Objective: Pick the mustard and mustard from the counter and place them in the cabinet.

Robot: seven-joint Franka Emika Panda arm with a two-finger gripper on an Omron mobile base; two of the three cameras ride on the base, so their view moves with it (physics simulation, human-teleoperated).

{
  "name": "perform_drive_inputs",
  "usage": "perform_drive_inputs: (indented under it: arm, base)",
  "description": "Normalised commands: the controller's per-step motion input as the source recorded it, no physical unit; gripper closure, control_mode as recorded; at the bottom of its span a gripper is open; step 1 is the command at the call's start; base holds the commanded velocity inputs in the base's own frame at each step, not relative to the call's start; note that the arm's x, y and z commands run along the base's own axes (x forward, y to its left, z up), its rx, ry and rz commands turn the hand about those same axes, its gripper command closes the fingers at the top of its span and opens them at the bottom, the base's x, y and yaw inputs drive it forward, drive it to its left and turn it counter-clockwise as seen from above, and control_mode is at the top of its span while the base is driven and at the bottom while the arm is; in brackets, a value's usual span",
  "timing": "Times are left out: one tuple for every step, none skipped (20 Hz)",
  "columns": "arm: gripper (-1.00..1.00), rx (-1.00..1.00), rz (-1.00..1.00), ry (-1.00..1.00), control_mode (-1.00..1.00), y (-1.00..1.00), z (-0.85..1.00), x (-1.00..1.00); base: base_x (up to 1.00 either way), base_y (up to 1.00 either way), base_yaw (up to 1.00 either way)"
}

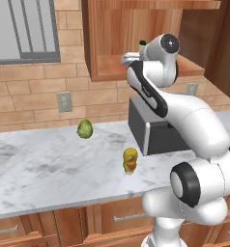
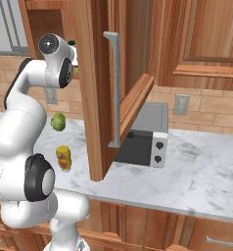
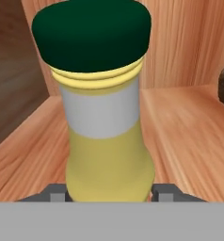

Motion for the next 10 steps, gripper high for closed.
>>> perform_drive_inputs:
  arm:
    - [-1.00,-0.01,0.00,-0.04,-1.00,0.00,0.00,0.00]
    - [-1.00,-0.01,0.00,-0.05,-1.00,0.00,0.00,0.00]
    - [-1.00,-0.01,0.00,-0.05,-1.00,0.00,0.00,0.00]
    - [-1.00,-0.01,0.00,-0.06,-1.00,0.00,0.00,0.00]
    - [-1.00,-0.01,0.00,-0.06,-1.00,0.00,0.00,0.00]
    - [-1.00,0.00,0.00,-0.07,-1.00,0.00,0.00,0.00]
    - [-1.00,0.00,0.00,-0.07,-1.00,0.00,0.00,0.00]
    - [-1.00,0.00,0.00,-0.07,-1.00,0.00,0.00,0.00]
    - [-1.00,0.00,0.00,-0.07,-1.00,0.00,0.00,0.00]
    - [-1.00,0.00,0.00,-0.07,-1.00,0.00,0.00,0.00]
  base:
    - [0.00,0.00,0.00]
    - [0.00,0.00,0.00]
    - [0.00,0.00,0.00]
    - [0.00,0.00,0.00]
    - [0.00,0.00,0.00]
    - [0.00,0.00,0.00]
    - [0.00,0.00,0.00]
    - [0.00,0.00,0.00]
    - [0.00,0.00,0.00]
    - [0.00,0.00,0.00]
